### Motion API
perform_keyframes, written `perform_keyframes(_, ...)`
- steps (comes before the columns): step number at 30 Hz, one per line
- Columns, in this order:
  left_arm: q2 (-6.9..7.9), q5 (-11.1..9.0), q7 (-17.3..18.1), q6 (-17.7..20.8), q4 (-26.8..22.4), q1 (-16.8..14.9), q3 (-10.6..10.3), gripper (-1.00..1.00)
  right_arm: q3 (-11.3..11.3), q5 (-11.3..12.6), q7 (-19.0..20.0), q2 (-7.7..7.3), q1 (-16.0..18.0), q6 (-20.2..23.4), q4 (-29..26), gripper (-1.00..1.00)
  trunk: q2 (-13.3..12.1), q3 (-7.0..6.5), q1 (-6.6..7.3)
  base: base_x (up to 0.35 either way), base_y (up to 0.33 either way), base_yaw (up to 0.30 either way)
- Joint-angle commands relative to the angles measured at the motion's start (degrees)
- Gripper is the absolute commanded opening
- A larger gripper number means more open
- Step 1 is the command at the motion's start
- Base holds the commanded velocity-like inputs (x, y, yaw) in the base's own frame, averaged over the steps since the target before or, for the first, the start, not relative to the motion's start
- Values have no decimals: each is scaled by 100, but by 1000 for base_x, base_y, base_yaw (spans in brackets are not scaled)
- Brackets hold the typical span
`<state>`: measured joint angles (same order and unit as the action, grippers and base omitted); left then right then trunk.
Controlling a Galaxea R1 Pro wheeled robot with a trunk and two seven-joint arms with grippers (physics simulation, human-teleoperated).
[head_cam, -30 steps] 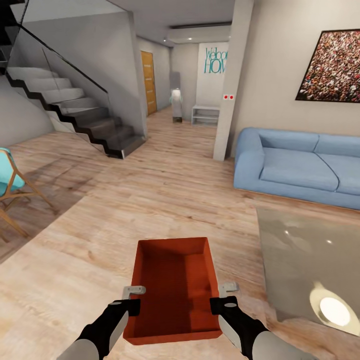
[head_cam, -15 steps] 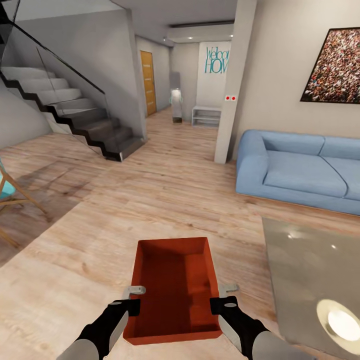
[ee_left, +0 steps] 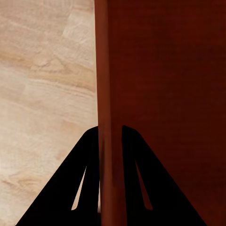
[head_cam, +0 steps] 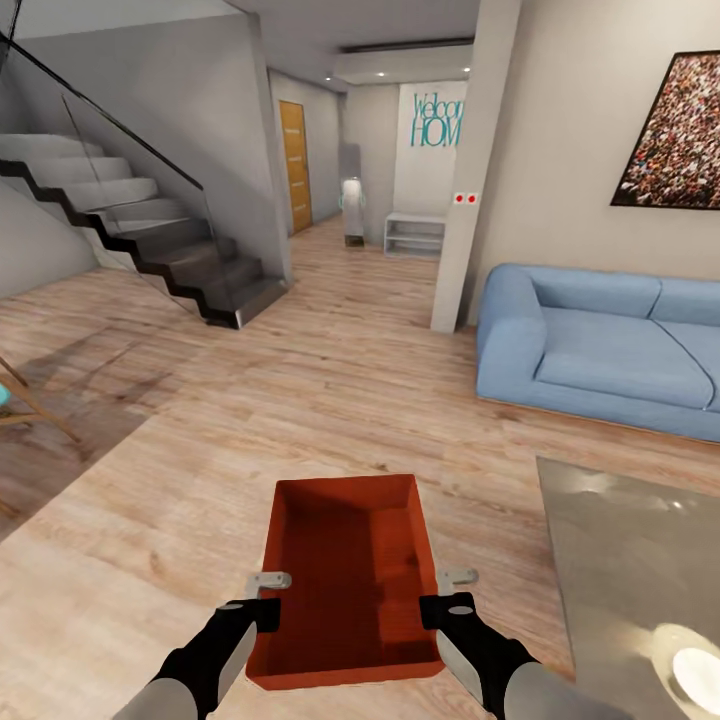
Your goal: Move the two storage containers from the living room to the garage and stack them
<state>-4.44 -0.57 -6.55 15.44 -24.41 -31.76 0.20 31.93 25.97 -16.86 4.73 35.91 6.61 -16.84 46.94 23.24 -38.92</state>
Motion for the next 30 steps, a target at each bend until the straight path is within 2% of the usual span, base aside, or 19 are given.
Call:
perform_keyframes(1,4,154,-66,46,-24,-3,24,-100,48,14,-96,-51,4,42,81,-100,5,6,-4,323,0,0)
perform_keyframes(12,11,154,-66,46,-29,-3,24,-100,45,14,-95,-58,4,42,81,-100,5,7,-4,323,0,5)
perform_keyframes(21,13,154,-66,46,-29,-5,24,-100,47,14,-89,-60,4,40,79,-100,5,32,-4,323,0,226)
perform_keyframes(30,13,154,-66,46,-29,-3,24,-100,50,14,-90,-60,4,33,80,-100,5,35,-4,323,0,27)
